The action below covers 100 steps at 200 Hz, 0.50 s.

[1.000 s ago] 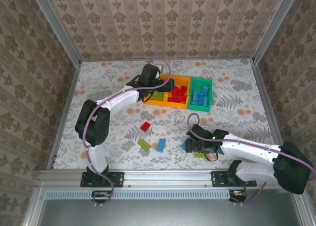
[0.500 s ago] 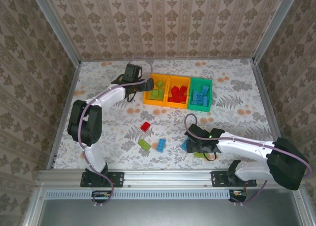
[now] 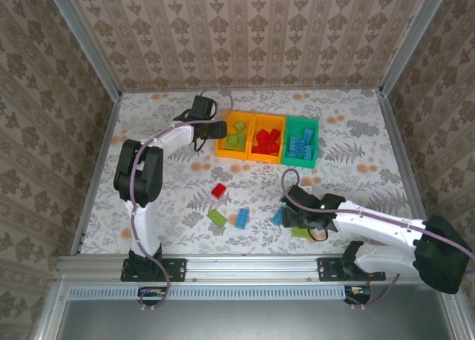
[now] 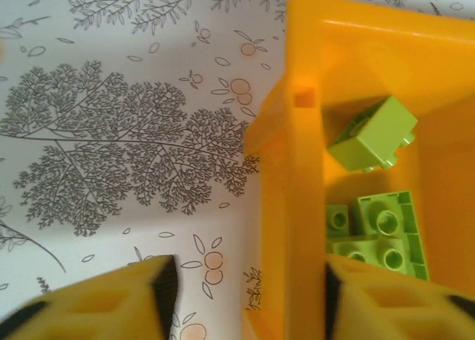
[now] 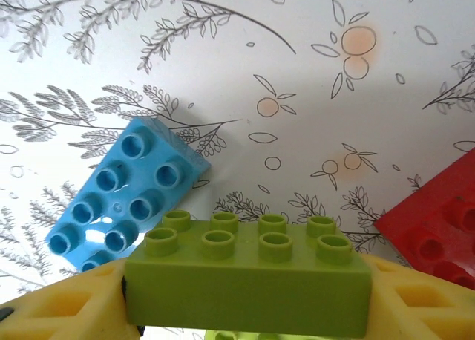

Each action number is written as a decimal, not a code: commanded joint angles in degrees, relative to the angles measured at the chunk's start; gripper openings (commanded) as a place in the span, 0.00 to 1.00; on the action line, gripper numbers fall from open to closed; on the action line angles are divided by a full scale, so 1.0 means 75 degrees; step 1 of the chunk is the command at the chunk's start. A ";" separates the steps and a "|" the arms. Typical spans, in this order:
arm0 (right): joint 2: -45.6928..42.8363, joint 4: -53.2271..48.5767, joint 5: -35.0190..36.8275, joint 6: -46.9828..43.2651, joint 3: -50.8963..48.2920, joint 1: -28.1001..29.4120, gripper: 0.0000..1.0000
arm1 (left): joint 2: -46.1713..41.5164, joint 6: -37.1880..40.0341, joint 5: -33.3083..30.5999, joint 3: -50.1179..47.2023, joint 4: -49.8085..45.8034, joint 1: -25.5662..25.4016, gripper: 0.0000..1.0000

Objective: Sort the legos into containers by color

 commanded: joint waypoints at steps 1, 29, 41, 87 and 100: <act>-0.0408 -0.0469 0.0267 0.0111 0.0258 0.0028 0.52 | -0.0050 0.0115 0.0164 -0.0097 -0.0038 0.0009 0.39; -0.0597 -0.0745 0.0444 -0.0130 0.0712 0.0019 0.52 | -0.0262 0.0140 0.0188 -0.0414 0.0065 -0.0073 0.31; -0.0598 -0.0722 0.0542 -0.0312 0.0981 -0.0043 0.52 | -0.0410 0.0155 0.0173 -0.0618 0.0145 -0.0141 0.30; 0.0010 0.0187 0.0460 -0.1204 0.2206 -0.0504 0.53 | -0.0927 -0.0109 0.0228 -0.1460 0.0344 -0.0614 0.30; 0.0373 0.0393 0.0455 -0.1484 0.2668 -0.0619 0.53 | -0.1091 -0.0278 0.0175 -0.1796 0.0546 -0.0760 0.30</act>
